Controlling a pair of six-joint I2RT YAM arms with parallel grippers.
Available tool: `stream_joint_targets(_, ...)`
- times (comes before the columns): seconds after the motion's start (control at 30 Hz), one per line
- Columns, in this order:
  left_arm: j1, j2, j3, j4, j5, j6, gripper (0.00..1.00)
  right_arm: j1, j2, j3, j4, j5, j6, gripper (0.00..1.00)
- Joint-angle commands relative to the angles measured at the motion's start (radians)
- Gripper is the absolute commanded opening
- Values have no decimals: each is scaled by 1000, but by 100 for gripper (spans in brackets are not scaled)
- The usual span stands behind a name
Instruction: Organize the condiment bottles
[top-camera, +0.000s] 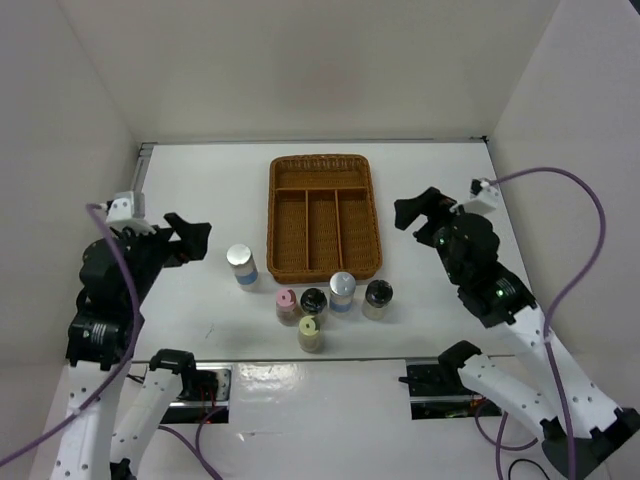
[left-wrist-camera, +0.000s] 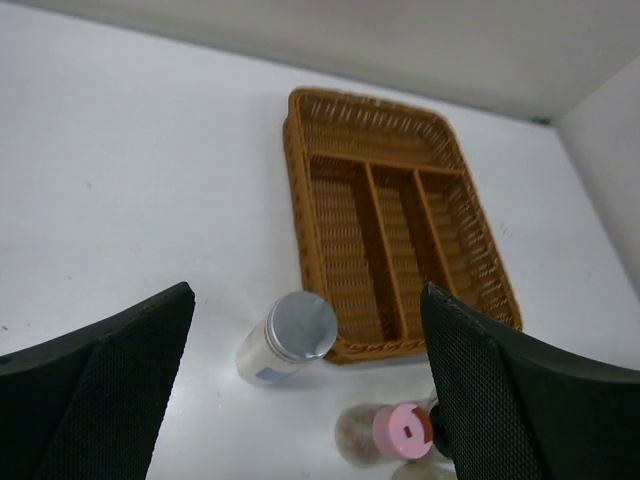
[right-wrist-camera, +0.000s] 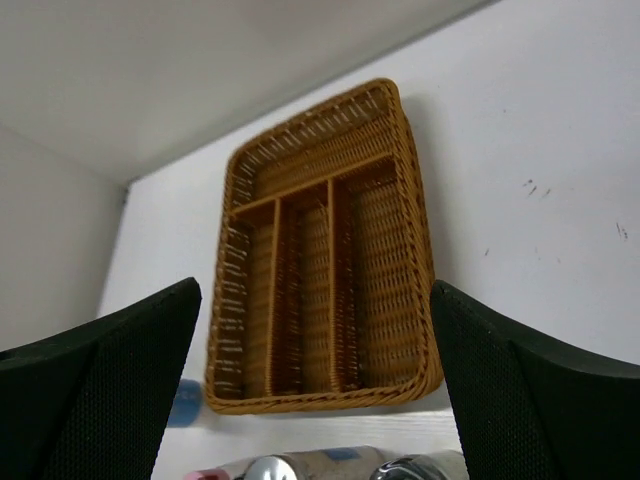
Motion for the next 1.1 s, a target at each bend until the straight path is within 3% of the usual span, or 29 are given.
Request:
stream_joint_targets(0.0, -1, 72, 44, -5, 57, 77, 99, 7, 105, 84, 4, -52, -113, 99)
stream_joint_targets(0.13, -10, 238, 102, -63, 34, 150, 99, -2, 284, 170, -6, -61, -232, 99)
stream_joint_targets(0.23, -22, 397, 168, -124, 71, 201, 99, -2, 451, 286, -78, -61, -233, 99)
stream_joint_targets(0.4, -99, 599, 236, -193, 34, 229, 99, -2, 516, 339, -37, -111, -214, 99)
stream_joint_targets(0.8, -349, 744, 245, -256, -188, 100, 99, -137, 660, 403, -40, -265, -234, 99)
stream_joint_targets(1.07, -395, 781, 223, -305, -313, -18, 99, -172, 679, 394, -40, -295, -274, 99)
